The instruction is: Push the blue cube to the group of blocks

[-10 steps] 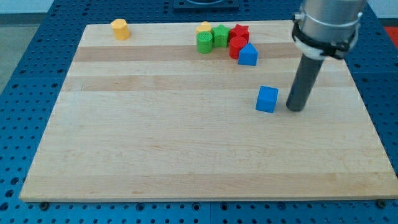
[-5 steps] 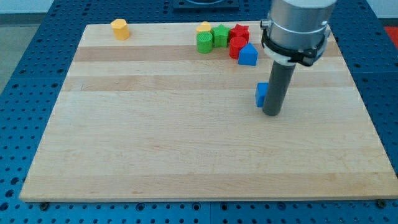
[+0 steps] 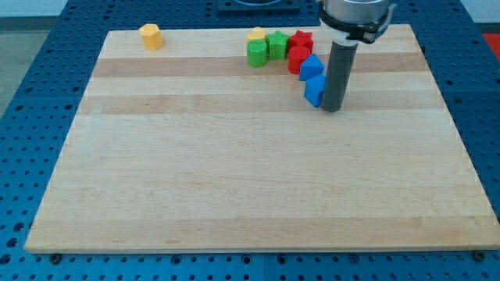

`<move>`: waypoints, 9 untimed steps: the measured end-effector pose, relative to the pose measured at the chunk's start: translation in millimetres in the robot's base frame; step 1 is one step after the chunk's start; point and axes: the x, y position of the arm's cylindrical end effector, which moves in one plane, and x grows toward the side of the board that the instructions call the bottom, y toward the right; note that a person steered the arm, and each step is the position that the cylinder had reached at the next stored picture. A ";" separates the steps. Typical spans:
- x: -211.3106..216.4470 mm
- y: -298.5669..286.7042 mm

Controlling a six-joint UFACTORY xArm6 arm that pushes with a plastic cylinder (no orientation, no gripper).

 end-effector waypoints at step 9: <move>-48.6 -69.3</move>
